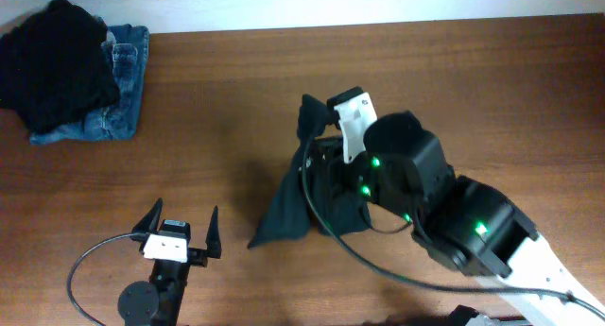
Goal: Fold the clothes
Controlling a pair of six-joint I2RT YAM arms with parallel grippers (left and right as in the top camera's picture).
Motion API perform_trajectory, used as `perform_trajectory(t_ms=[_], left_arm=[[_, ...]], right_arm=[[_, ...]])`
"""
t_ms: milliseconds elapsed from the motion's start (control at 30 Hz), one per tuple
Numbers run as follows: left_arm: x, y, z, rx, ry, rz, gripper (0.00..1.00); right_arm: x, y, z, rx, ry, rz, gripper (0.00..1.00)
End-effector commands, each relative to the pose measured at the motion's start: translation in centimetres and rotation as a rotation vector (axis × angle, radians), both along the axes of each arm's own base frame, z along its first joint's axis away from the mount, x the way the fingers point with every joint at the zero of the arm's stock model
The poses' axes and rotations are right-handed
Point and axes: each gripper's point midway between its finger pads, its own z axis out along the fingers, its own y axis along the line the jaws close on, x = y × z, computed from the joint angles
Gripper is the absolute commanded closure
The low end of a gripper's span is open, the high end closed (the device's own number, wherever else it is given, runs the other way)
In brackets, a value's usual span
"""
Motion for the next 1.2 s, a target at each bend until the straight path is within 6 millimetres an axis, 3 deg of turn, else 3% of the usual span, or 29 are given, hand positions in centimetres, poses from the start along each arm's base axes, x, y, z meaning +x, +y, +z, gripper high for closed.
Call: perform_trajectory(t_ms=[0, 267, 467, 633, 900, 1167], left_arm=[[0.0, 0.0, -0.1, 0.013, -0.004, 0.002, 0.01], [0.0, 0.0, -0.1, 0.013, -0.004, 0.002, 0.01], [0.0, 0.0, -0.1, 0.013, -0.004, 0.002, 0.01], [0.0, 0.0, -0.1, 0.013, -0.004, 0.002, 0.01], [0.0, 0.0, -0.1, 0.013, -0.004, 0.002, 0.01], [0.0, 0.0, -0.1, 0.013, -0.004, 0.002, 0.01]], right_arm=[[-2.3, -0.1, 4.0, 0.073, -0.100, 0.027, 0.96], [-6.2, -2.7, 8.9, 0.116, -0.285, -0.044, 0.96], [-6.8, -4.0, 9.9, 0.102, -0.345, -0.132, 0.96], [-5.2, -3.7, 9.2, 0.048, -0.358, -0.215, 0.96], [-1.1, -0.8, 6.3, -0.064, -0.365, -0.337, 0.96], [5.8, 0.0, 1.6, -0.175, -0.325, -0.468, 0.96]])
